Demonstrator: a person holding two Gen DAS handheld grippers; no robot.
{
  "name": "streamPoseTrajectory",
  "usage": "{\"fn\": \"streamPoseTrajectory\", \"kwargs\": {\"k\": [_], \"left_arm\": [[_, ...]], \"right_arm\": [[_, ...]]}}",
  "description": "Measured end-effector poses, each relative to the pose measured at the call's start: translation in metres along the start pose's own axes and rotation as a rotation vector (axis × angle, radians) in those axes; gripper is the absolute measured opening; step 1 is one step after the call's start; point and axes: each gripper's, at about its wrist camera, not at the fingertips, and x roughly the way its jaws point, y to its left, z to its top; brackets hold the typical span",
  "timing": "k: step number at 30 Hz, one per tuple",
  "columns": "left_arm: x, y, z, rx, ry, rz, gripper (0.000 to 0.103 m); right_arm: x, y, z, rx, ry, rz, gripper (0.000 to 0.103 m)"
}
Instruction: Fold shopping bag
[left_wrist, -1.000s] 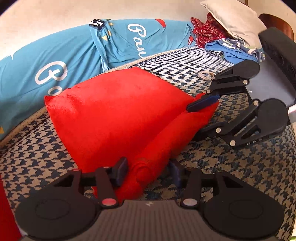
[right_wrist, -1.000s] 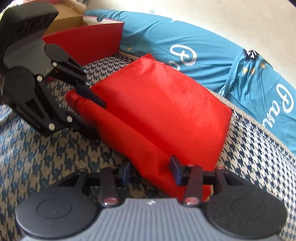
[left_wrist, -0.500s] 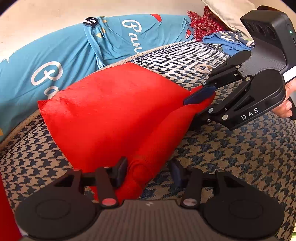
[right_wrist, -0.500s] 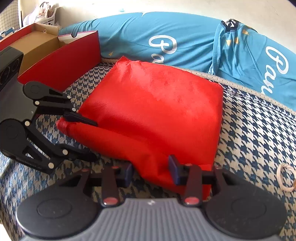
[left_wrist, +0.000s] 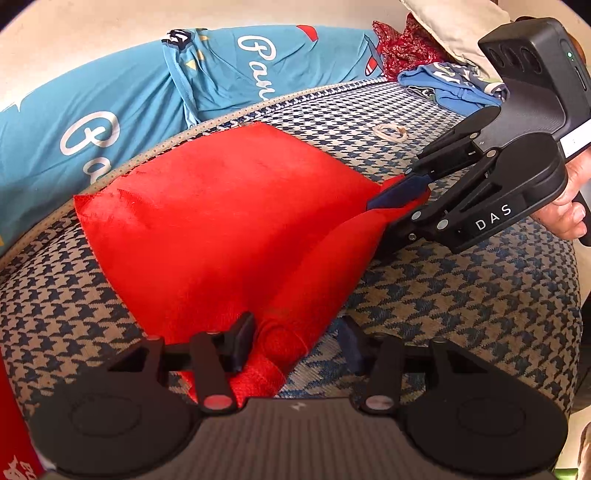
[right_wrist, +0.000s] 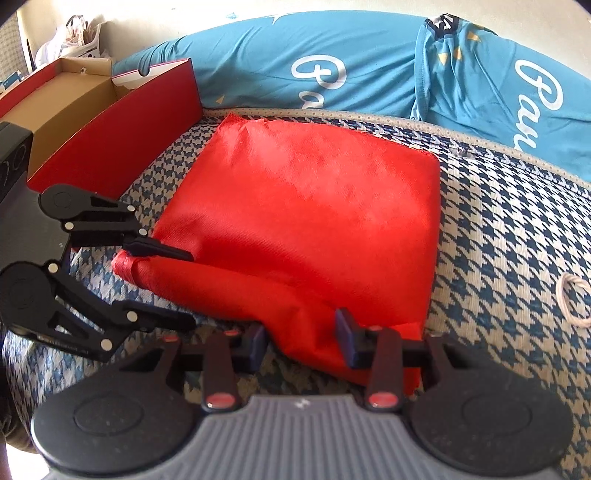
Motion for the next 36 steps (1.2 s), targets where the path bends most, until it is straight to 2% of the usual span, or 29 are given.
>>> {"fn": "streamPoseTrajectory", "kwargs": {"k": [12, 21, 27, 29, 36], "left_arm": [[-0.022, -0.034, -0.017, -0.008, 0.044, -0.047, 0.046], [-0.038, -0.059, -0.028, -0.012, 0.081, -0.067, 0.046], [-0.035, -0.039, -0.027, -0.151, 0.091, -0.126, 0.046], [-0.034, -0.040, -0.027, -0.150, 0.093, -0.121, 0.046], [-0.034, -0.027, -0.026, -0.319, 0.102, -0.133, 0.046]], "right_arm": [[-0.034, 0.026, -0.037, 0.000, 0.041, -0.007, 0.037], [-0.054, 0.033, -0.054, 0.008, 0.074, 0.041, 0.038], [-0.055, 0.026, -0.054, 0.023, 0.081, 0.081, 0.039], [-0.054, 0.025, -0.053, 0.018, 0.083, 0.085, 0.039], [-0.055, 0.020, -0.053, 0.031, 0.082, 0.115, 0.039]]}}
